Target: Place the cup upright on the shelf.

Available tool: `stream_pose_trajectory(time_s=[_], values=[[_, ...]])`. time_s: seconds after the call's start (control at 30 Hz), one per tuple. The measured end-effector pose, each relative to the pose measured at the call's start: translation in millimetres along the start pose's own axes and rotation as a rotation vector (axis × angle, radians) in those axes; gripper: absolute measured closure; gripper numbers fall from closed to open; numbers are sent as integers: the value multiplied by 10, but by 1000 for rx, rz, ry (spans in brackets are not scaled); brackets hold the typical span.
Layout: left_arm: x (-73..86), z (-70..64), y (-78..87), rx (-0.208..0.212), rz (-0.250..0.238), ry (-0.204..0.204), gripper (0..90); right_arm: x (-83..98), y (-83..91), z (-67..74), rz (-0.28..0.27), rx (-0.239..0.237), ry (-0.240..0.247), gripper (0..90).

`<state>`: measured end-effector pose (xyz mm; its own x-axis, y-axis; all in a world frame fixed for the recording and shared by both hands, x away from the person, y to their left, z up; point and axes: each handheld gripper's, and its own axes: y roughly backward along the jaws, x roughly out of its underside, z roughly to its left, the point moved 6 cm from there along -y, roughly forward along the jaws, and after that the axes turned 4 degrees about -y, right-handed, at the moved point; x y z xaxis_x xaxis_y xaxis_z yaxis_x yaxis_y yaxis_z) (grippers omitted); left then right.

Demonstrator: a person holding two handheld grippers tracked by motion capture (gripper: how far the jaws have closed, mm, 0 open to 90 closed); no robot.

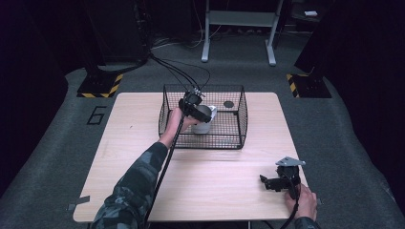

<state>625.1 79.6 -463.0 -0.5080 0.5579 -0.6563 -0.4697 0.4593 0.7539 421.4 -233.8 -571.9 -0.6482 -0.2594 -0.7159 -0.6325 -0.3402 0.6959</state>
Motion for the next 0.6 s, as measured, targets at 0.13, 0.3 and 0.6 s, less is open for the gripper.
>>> stream_pose_trajectory(time_s=[0.13, 0.3, 0.6], values=[[-30, -22, 135, 12, -27, 6, 0, 1, 2, 0, 2, -2, 2, 0], [-43, -53, 388, 4, -46, -25, 0, 3, 3, -5, 4, -2, 9, 0], [77, -163, 883, -1, -78, -93, 1, 3, 3, -4, 4, -2, 9, 0]])
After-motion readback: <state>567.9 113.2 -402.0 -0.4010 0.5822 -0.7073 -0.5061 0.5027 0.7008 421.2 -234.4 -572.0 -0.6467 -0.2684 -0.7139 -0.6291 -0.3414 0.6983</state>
